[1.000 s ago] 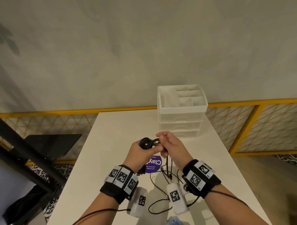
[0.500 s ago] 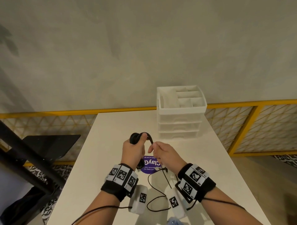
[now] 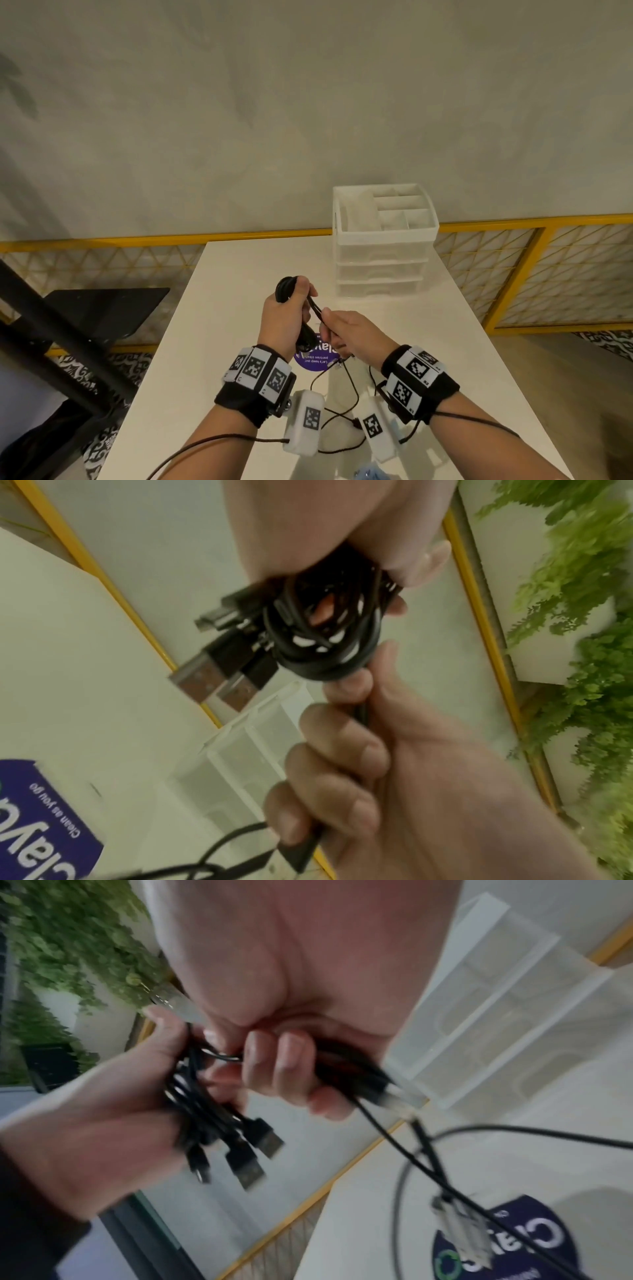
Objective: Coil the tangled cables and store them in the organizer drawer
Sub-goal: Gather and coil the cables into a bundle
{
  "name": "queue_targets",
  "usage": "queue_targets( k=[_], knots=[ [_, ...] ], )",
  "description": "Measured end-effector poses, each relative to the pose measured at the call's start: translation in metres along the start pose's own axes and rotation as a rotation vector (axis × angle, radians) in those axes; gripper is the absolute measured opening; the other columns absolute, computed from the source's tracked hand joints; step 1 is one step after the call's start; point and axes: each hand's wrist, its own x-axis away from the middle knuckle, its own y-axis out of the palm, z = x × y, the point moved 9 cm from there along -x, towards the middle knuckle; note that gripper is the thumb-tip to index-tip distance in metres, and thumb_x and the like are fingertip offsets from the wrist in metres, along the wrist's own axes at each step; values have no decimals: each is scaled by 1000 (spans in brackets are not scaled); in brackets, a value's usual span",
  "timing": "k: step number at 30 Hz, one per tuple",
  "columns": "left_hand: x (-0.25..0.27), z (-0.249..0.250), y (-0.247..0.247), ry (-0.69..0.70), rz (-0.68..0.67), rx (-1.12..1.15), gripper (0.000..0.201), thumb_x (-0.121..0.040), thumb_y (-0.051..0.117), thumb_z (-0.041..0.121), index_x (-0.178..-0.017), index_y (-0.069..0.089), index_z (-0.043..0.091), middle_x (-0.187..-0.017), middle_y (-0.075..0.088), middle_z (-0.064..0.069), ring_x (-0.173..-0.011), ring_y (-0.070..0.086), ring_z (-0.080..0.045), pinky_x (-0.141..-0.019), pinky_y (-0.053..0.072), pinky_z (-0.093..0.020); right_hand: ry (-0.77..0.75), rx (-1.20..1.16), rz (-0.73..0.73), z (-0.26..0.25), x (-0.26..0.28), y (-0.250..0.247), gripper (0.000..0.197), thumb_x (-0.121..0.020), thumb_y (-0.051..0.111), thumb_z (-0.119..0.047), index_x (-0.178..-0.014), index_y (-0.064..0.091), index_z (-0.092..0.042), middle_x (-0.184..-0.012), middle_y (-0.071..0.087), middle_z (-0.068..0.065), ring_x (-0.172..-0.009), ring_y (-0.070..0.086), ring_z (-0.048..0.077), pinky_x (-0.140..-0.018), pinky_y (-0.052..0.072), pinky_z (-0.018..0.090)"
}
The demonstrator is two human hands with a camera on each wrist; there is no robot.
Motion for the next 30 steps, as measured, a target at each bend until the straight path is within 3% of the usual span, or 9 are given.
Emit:
queue_targets(
  k=[4, 7, 12, 17, 21, 24, 26, 28, 30],
  knots=[
    [-6, 6, -4, 31, 40, 224, 38, -96, 44, 31, -61, 51, 16, -61, 60, 2, -64, 58, -17, -71, 48, -34, -43, -88, -15, 10, 0, -4, 37, -98, 36, -28, -67, 51, -14, -46, 41, -13, -48, 33, 4, -49, 30, 13],
    [-2, 7, 7, -34, -13, 432, 39, -97, 41, 34, -66, 46, 11, -54, 61, -2, -59, 66, -21, -63, 56, -28, -61, -108, 11, 14, 1, -7, 37, -98, 36, -26, -67, 53, -14, -54, 38, -4, -50, 33, 8, -49, 30, 16],
    [-3, 10, 5, -102, -30, 516, 44, -93, 42, 49, -64, 44, 16, -45, 34, 6, -37, 35, -10, -41, 35, -22, -54, -81, -82, 23, 5, 3, 33, -94, 43, -32, -69, 56, -15, -60, 50, 0, -50, 44, 6, -51, 37, 14],
    [-15, 21, -2, -73, -122, 567, 44, -79, 49, 58, -66, 47, 16, -42, 33, 8, -34, 29, -7, -35, 29, -19, 16, -64, -175, 33, 8, 7, 27, -96, 42, -21, -77, 59, -12, -55, 54, -8, -53, 47, 4, -54, 40, 13],
    [-17, 20, -5, -136, -179, 448, 45, -77, 50, 59, -68, 47, 15, -42, 32, 7, -32, 29, -7, -35, 29, -18, 27, 18, -242, 35, 7, 5, 13, -89, 52, -20, -80, 60, -16, -65, 59, -4, -61, 54, 6, -66, 46, 18],
    [-14, 13, -4, -207, -229, 261, 42, -87, 49, 52, -70, 49, 14, -45, 34, 5, -35, 31, -9, -37, 30, -19, 55, 160, -220, 36, 4, 0, 12, -88, 58, -14, -85, 65, -23, -63, 59, -9, -57, 52, 4, -62, 44, 16],
    [-10, 8, -2, -222, -251, 88, 40, -89, 52, 48, -68, 50, 14, -47, 37, 3, -36, 33, -11, -38, 32, -19, 49, 358, -188, 34, 1, -5, 14, -85, 62, -17, -98, 69, -19, -77, 65, -9, -69, 57, 1, -72, 45, 15],
    [-9, 0, 1, -199, -246, -106, 39, -87, 56, 45, -66, 50, 13, -49, 44, 1, -37, 38, -13, -41, 36, -21, 6, 597, -166, 24, -2, -7, 22, -82, 64, -26, -103, 69, -20, -98, 69, -2, -89, 58, 7, -84, 44, 21],
    [-9, -8, 3, -175, -239, -280, 41, -85, 60, 45, -63, 54, 10, -52, 51, -4, -37, 44, -16, -44, 39, -21, -64, 777, -176, 9, 1, -1, 22, -82, 62, -31, -101, 69, -22, -101, 68, 1, -90, 55, 11, -82, 42, 27]
  ],
)
